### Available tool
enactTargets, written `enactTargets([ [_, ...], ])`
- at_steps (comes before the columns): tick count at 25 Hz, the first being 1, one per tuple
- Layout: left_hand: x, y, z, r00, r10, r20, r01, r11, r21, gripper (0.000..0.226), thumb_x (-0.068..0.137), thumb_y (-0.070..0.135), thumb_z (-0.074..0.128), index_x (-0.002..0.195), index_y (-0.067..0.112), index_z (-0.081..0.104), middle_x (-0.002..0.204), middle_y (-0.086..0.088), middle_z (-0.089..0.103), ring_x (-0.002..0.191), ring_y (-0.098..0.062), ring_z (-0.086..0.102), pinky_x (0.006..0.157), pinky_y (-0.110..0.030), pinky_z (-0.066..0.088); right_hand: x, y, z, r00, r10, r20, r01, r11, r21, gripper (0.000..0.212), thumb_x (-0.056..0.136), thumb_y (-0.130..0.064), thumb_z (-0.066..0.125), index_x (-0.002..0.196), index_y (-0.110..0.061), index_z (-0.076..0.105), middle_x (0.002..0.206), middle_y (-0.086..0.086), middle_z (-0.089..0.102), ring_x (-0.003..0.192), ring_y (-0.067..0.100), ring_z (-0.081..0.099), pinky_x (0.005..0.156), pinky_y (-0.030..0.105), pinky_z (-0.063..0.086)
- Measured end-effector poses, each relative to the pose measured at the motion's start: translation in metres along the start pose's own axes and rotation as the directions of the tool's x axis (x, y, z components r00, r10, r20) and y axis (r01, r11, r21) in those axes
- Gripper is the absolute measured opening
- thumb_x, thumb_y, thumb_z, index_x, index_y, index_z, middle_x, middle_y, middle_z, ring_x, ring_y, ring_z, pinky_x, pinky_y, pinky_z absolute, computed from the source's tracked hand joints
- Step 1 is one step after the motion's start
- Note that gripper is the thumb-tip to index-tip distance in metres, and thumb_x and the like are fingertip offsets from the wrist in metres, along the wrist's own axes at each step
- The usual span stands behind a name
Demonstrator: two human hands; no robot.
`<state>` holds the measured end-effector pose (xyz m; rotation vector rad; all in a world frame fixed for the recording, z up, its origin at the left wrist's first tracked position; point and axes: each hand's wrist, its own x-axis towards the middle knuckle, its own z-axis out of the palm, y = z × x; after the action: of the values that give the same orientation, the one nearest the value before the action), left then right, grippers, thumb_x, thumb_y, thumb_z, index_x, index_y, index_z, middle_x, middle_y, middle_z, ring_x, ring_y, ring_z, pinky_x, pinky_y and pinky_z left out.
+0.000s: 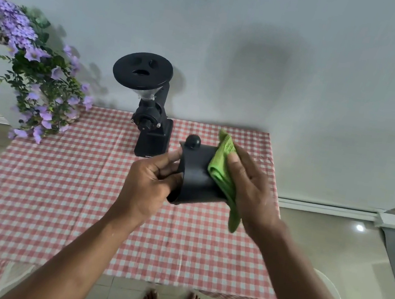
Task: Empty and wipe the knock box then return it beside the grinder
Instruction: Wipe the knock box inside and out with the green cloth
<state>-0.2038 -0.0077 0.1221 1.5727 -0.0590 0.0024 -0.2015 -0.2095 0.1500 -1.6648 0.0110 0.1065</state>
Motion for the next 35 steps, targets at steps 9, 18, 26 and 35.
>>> enactTargets([
  [9, 0.008, 0.012, -0.019, 0.992, 0.009, 0.125, -0.012, 1.000, 0.026, 0.052, 0.091, -0.001, 0.069, 0.143, 0.009, 0.063, 0.120, -0.003, 0.081, 0.117, -0.021, 0.076, 0.095, -0.037, 0.063, -0.012, 0.015, 0.000, 0.971, -0.238, 0.035, 0.233, 0.893, -0.385, 0.060, 0.101, -0.052, 0.056, 0.157, -0.029, 0.049, 0.153, -0.004, 0.060, 0.135, 0.007, 0.059, 0.108, 0.015, 0.051],
  [18, -0.001, 0.020, -0.007, 0.971, 0.043, 0.235, -0.100, 0.967, 0.235, 0.043, 0.094, -0.005, 0.072, 0.131, 0.017, 0.075, 0.124, 0.006, 0.080, 0.121, -0.012, 0.073, 0.106, -0.043, 0.058, 0.014, 0.022, -0.035, 0.934, 0.095, 0.346, -0.189, 0.950, 0.250, 0.051, 0.097, -0.037, 0.066, 0.140, -0.009, 0.062, 0.134, 0.026, 0.068, 0.115, 0.034, 0.069, 0.095, 0.042, 0.056],
  [26, 0.014, 0.033, -0.016, 0.998, -0.038, -0.047, 0.056, 0.876, 0.480, 0.010, 0.086, 0.014, 0.085, 0.094, 0.021, 0.085, 0.080, 0.005, 0.082, 0.070, -0.008, 0.076, 0.061, -0.025, 0.061, -0.004, 0.024, -0.018, 0.976, -0.186, 0.117, 0.200, 0.972, -0.121, 0.067, 0.085, -0.045, 0.081, 0.145, -0.030, 0.056, 0.130, -0.005, 0.066, 0.118, 0.018, 0.070, 0.090, 0.034, 0.064],
  [35, 0.010, 0.027, -0.001, 0.898, -0.440, -0.010, 0.440, 0.897, 0.041, 0.015, 0.087, 0.021, 0.083, 0.102, 0.019, 0.083, 0.083, -0.001, 0.083, 0.075, -0.013, 0.072, 0.071, -0.030, 0.048, -0.018, 0.044, -0.008, 0.858, -0.514, -0.002, 0.417, 0.698, -0.581, 0.055, 0.090, -0.055, 0.072, 0.132, -0.019, 0.070, 0.133, -0.007, 0.054, 0.121, 0.020, 0.054, 0.099, 0.020, 0.045],
])
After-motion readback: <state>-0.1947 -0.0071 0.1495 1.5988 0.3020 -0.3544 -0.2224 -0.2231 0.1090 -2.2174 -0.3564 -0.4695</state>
